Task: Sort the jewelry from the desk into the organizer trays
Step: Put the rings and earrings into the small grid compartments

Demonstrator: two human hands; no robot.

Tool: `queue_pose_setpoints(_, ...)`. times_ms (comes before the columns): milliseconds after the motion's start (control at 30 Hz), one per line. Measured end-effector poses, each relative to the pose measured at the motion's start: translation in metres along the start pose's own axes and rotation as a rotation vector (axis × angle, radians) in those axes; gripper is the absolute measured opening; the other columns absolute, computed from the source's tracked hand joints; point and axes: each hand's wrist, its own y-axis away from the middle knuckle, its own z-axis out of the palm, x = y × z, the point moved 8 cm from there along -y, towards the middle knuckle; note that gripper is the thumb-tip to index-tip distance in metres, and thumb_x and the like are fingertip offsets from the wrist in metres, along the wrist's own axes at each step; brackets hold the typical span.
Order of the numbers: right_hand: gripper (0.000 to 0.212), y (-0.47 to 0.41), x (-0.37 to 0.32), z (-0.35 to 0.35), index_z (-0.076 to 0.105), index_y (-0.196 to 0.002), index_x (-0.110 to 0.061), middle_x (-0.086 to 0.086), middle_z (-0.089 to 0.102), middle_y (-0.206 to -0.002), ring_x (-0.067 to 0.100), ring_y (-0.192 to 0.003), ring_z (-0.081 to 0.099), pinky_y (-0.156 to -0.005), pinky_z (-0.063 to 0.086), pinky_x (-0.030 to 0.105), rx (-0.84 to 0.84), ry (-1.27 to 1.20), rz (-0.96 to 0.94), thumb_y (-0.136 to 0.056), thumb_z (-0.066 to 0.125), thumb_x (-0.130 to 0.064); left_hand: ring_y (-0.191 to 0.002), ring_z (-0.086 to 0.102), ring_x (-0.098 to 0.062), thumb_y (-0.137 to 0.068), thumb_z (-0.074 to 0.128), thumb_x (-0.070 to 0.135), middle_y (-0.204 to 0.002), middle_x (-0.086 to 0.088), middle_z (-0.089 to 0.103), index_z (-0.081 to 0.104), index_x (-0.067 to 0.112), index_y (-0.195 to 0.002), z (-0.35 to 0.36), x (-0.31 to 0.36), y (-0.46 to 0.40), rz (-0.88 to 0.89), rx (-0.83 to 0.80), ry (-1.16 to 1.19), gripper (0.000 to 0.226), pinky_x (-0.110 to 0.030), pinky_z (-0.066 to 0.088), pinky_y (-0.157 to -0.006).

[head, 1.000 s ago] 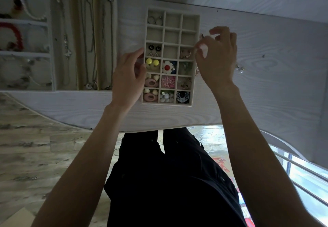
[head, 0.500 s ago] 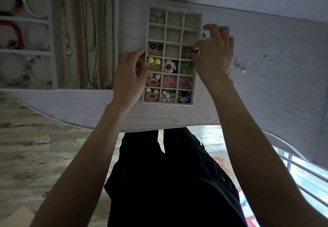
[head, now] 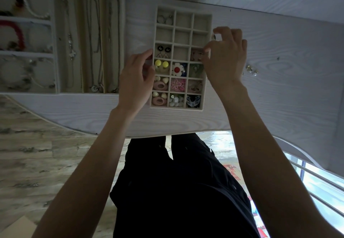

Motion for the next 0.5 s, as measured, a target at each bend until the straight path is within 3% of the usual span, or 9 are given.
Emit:
queue_pose_setpoints(267,0.02,0.019,0.02,-0.024,0.07,-0.099,-0.018,0.001,0.063,-0.111,0.022,-0.105,0.054,-0.083,0.036,0.028,0.264,-0.415,-0.014,-0.082,0.061,-0.018,-0.092,0.056,-0.007,-0.097,0.05,0.014,-0.121,-0.006,0.055,0.051,0.011,-0.133,0.002,-0.001,0.0,-0.001,-0.002,0.015,0.036,-0.023,0.049,-0.09)
queue_pose_setpoints(433,0.022,0.051,0.057,-0.022,0.067,-0.107,-0.013,0.0,0.069,-0.096,0.017,-0.085,0.062,-0.075,0.051,0.033,0.361,-0.571,0.061,-0.087,0.057,-0.014,-0.085,0.055,-0.004,-0.096,0.052,0.015,-0.12,-0.006,0.056,0.052,0.012,-0.131,0.001,0.001,-0.002,-0.007,-0.012,-0.046,0.035,-0.005,0.043,-0.079)
queue_pose_setpoints(500,0.022,0.064,0.078,-0.008,0.066,-0.107,-0.014,0.002,0.068,-0.096,0.02,-0.083,0.062,-0.073,0.051,0.034,0.321,-0.581,0.149,-0.087,0.058,-0.014,-0.085,0.055,-0.006,-0.095,0.054,0.015,-0.12,-0.006,0.056,0.053,0.012,-0.13,0.0,0.004,-0.001,-0.021,-0.001,-0.084,0.035,-0.008,0.044,-0.078)
